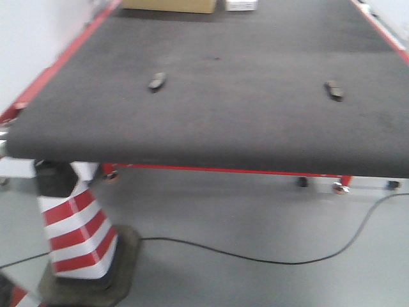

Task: Move and align brake pads A on conveyor
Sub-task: 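Turn the base and stop facing the dark conveyor belt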

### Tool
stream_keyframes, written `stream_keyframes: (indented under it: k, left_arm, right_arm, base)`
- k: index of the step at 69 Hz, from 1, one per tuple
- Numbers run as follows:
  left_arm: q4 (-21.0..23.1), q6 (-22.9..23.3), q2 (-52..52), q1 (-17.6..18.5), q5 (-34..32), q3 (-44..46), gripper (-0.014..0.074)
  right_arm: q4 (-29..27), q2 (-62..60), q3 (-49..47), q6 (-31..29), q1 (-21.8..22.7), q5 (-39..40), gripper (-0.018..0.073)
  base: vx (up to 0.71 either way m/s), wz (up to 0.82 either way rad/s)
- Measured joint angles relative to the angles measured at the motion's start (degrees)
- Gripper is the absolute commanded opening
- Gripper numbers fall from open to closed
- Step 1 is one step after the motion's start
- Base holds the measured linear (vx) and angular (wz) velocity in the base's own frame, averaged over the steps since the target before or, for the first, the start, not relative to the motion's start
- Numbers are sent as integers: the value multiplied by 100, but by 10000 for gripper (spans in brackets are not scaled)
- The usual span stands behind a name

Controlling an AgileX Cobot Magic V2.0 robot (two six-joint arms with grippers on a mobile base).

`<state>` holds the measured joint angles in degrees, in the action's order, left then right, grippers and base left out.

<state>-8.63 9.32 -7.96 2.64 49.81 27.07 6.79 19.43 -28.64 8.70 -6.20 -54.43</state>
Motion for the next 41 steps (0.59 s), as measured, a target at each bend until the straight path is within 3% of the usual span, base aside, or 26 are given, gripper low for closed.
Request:
stream_keyframes:
  k: [21,41]
  left_arm:
    - [5,0,0,0,0,0,-6]
    - [5,0,0,0,0,0,-6]
  right_arm:
    - [0,0,0,0,0,0,-4]
    - [2,0,0,0,0,-23,-4]
  base:
    - [16,-37]
    - [20,-15]
